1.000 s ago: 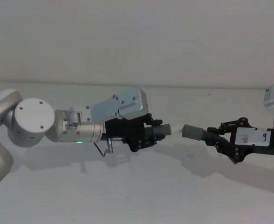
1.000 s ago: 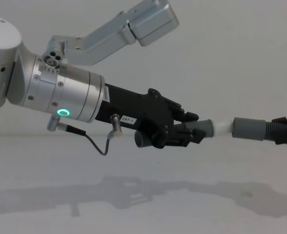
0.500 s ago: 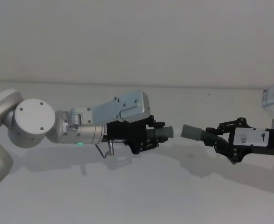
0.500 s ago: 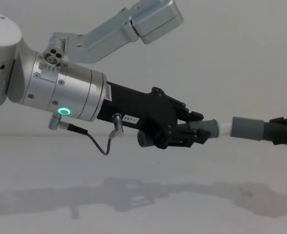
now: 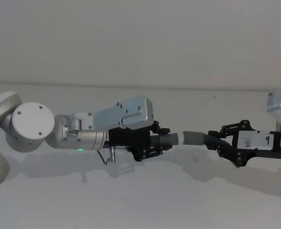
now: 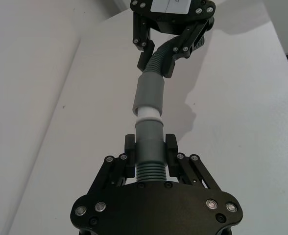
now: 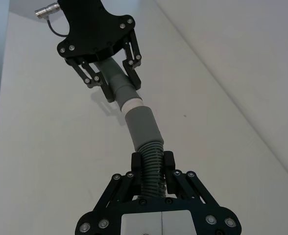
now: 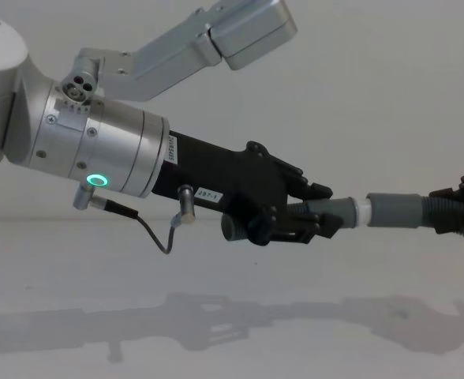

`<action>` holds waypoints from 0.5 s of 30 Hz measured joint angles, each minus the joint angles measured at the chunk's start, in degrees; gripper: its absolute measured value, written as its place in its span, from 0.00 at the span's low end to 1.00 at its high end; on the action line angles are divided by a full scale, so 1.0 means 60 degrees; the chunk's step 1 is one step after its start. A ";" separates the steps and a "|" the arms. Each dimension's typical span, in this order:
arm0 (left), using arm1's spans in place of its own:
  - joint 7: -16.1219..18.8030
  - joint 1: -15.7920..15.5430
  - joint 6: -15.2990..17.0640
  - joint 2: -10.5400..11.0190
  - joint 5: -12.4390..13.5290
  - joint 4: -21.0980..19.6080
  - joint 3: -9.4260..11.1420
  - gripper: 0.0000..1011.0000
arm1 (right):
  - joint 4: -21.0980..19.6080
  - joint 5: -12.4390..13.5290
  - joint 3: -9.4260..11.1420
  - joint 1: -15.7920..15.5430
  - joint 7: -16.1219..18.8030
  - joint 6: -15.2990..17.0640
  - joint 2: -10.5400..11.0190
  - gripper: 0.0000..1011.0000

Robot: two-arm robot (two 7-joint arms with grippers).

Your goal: Use both hands to pick up one end of the pipe from the table, align the ends, and insert them.

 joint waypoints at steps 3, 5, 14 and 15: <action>-0.0007 0.0010 0.0006 0.0033 -0.0002 -0.0060 0.0010 0.34 | 0.0008 0.0032 -0.0023 0.0016 0.0068 -0.0090 0.0001 0.26; -0.0008 0.0019 0.0017 0.0051 -0.0003 -0.0099 0.0018 0.34 | 0.0008 0.0063 -0.0038 0.0024 0.0104 -0.0150 0.0007 0.26; -0.0010 0.0039 0.0055 0.0115 -0.0003 -0.0185 0.0032 0.34 | -0.0007 0.0162 -0.0081 0.0030 0.0207 -0.0288 0.0038 0.26; -0.0010 0.0040 0.0057 0.0117 -0.0003 -0.0191 0.0033 0.34 | -0.0009 0.0169 -0.0083 0.0031 0.0212 -0.0295 0.0040 0.26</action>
